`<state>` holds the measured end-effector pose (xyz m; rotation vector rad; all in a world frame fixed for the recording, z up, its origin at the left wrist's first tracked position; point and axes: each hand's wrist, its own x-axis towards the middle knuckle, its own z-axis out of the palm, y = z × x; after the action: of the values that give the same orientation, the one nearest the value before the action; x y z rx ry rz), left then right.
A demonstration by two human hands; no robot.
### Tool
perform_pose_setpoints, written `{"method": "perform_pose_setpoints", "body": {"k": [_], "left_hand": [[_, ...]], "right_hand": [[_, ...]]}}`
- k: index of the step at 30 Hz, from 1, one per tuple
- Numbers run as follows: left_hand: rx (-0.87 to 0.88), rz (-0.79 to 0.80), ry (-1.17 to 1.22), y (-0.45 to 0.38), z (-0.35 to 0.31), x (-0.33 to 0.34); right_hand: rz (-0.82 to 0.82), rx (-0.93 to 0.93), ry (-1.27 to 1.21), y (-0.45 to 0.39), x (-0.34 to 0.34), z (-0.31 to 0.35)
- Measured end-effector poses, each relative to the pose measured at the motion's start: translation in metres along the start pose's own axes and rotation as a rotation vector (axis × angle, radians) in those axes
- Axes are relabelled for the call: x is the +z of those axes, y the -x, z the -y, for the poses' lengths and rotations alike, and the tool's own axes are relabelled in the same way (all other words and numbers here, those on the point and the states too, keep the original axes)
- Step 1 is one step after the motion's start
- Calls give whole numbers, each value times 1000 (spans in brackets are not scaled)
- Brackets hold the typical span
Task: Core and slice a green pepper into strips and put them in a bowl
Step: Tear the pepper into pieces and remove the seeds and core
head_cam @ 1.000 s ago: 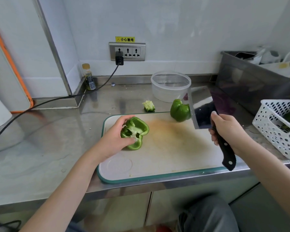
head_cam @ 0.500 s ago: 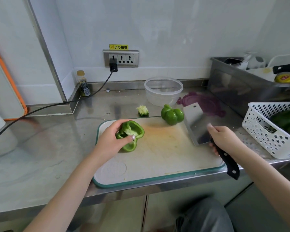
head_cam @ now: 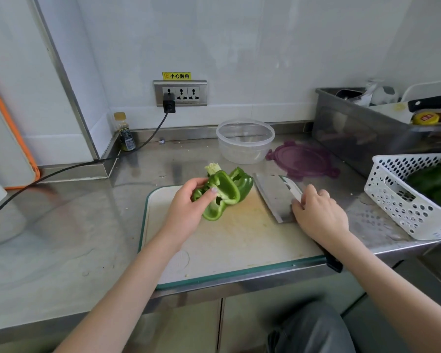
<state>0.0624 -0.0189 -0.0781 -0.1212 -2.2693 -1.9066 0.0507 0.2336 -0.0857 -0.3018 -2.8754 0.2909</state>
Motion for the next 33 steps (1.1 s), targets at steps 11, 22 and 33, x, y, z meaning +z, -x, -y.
{"method": "perform_pose_setpoints", "body": {"k": [11,22,33], "left_hand": [[36,-18,-32,18,-6,58],[15,-24,-94,10,-1,46],[225,-49,-270,-22,2,3]], "right_hand": [[-64,-411,-590,52,-35,59],[479,-366,-792,28,-34,69],[359,-210,-898,15,-9,120]]}}
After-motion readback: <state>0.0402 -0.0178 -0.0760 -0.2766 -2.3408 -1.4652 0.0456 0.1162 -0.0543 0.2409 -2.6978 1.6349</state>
